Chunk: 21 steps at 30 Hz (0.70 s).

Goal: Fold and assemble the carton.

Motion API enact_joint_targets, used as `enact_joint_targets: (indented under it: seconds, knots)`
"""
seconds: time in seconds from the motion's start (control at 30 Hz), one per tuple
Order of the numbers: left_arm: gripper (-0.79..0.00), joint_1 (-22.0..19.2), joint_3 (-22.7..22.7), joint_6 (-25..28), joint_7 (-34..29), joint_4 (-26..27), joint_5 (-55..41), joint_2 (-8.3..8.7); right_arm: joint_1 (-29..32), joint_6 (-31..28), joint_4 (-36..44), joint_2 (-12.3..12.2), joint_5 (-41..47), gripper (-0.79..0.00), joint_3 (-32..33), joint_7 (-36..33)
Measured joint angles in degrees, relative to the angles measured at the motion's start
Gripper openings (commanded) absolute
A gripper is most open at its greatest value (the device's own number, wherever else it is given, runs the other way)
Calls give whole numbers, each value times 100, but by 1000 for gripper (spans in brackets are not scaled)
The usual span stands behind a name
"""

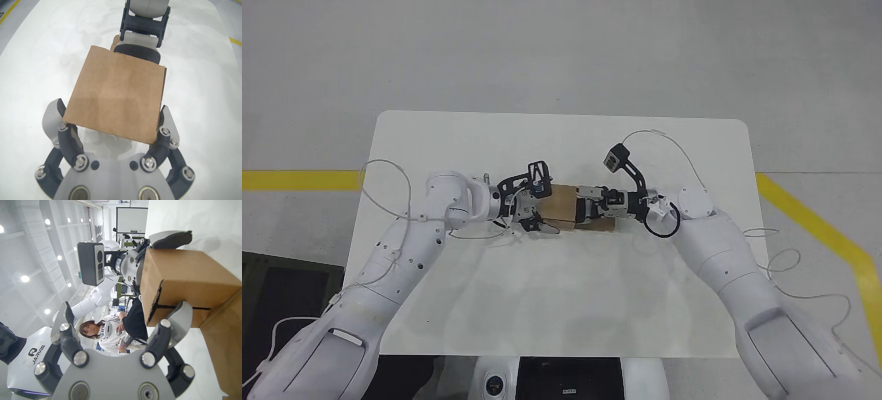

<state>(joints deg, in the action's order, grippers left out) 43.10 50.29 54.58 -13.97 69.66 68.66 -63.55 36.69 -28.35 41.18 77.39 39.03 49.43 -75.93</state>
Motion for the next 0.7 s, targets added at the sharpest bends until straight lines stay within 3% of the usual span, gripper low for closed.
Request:
enact_joint_targets:
  seconds: [0.43,0.7]
  knots:
    - [0,-22,66,127,25,-96,-104,8,-106,26,-326,171,128,0,-133,-27]
    - [0,9,-7,-30,-65,-56,-165,-27,-132,-62,-316,11,-174,0,139,62]
